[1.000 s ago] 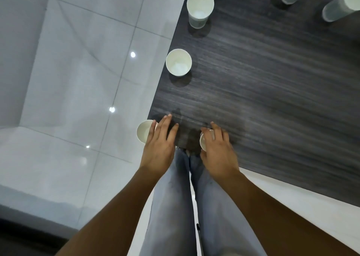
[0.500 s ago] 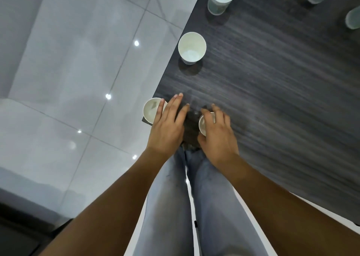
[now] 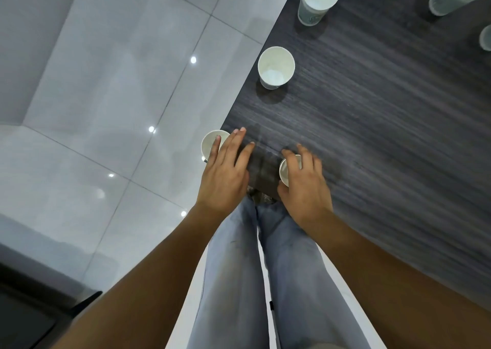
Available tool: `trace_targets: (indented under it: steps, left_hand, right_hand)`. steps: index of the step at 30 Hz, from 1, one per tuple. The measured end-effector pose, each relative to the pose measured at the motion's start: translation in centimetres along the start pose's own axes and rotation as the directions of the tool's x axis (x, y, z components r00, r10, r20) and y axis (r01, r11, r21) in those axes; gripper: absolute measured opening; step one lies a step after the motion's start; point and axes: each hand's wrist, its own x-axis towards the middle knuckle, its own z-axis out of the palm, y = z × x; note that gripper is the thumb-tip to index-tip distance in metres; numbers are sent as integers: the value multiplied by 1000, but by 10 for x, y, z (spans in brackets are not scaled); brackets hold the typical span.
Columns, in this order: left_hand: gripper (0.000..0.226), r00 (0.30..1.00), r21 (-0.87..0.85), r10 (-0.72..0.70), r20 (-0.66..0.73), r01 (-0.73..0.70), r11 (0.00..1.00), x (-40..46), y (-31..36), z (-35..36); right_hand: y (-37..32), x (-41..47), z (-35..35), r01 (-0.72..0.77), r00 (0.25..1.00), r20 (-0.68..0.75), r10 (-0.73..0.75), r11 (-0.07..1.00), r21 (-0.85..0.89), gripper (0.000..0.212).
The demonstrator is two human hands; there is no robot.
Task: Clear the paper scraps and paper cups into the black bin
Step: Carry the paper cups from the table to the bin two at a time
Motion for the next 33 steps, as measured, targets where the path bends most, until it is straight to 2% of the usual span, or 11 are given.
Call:
trace_targets:
  steps: [5, 9, 11, 16, 20, 27, 30, 33]
  left_hand:
    - [44, 997, 82, -76, 24, 73, 994, -2, -12, -20]
    - [54, 972, 147, -186, 146, 164, 975, 6, -19, -27]
    - [56, 960, 156, -196, 202, 166, 974, 11, -21, -25]
    - [52, 958, 149, -156, 243, 122, 981, 19, -15, -22]
    - [49, 963, 147, -59, 262, 20, 989, 14, 1, -34]
    - [51, 936, 173, 48, 350, -115, 978, -1, 49, -91]
    - [51, 923, 164, 54, 381, -125, 978, -4, 72, -119]
    - [51, 898, 161, 128, 422, -213, 964, -5, 97, -144]
  right_hand:
    - [-12, -6, -6, -6, 1000, -4, 6, 1000, 9, 68]
    - [-25, -7, -11, 9, 1000, -20, -8, 999, 39, 67]
    - [-29, -6, -11, 12, 1000, -24, -11, 999, 40, 68]
    - [-28, -5, -14, -7, 1000, -3, 7, 999, 44, 70]
    - [-23, -14, -27, -45, 999, 32, 43, 997, 56, 69]
    - [-21, -69, -75, -88, 996, 43, 84, 989, 119, 65]
    - [-13, -104, -91, -152, 988, 12, 152, 975, 163, 67]
    - [-6, -142, -103, -281, 956, -22, 294, 932, 229, 67]
